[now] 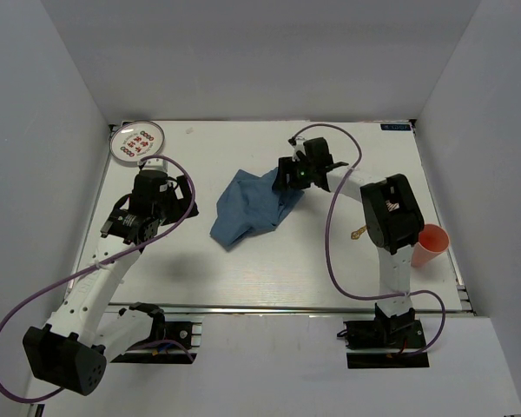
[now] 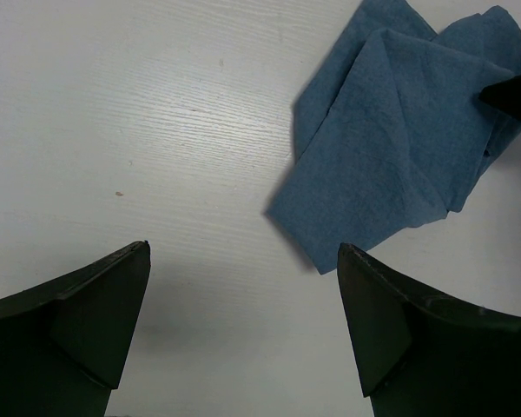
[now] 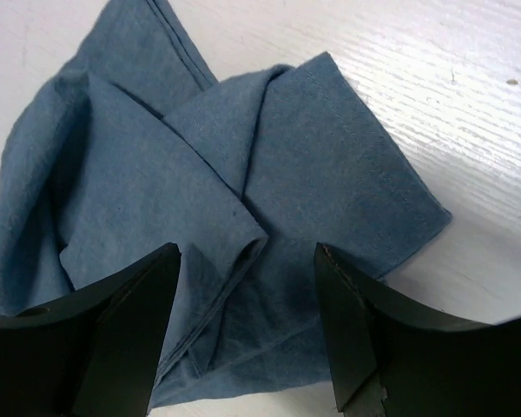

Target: Set the dinner table for one person

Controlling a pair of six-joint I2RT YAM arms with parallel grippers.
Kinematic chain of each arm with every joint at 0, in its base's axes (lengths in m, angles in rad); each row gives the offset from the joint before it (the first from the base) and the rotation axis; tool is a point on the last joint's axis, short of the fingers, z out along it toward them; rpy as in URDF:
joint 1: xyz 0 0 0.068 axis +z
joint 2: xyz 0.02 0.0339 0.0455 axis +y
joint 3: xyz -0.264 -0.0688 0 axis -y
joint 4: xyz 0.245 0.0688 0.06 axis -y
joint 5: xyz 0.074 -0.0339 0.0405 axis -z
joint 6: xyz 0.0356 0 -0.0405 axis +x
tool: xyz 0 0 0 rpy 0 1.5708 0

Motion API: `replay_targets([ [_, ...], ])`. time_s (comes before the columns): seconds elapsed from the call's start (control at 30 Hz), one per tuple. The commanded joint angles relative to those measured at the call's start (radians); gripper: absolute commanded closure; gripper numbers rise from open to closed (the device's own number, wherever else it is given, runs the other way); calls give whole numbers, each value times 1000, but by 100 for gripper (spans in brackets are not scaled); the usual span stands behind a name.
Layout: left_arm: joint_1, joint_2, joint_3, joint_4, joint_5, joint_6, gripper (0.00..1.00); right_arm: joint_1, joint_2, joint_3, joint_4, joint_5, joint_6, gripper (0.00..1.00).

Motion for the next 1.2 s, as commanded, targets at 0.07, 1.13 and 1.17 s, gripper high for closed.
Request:
replay_targets([
  [0.07, -1, 2, 11, -5, -1, 3, 2, -2, -36, 50, 2, -33, -13, 33],
  [1.13, -1, 12, 9, -2, 12, 5, 2, 26, 42, 133, -89, -46, 7, 100],
  [1.17, -1, 12, 11, -1, 12, 6, 2, 29, 41, 144, -99, -39, 5, 100],
])
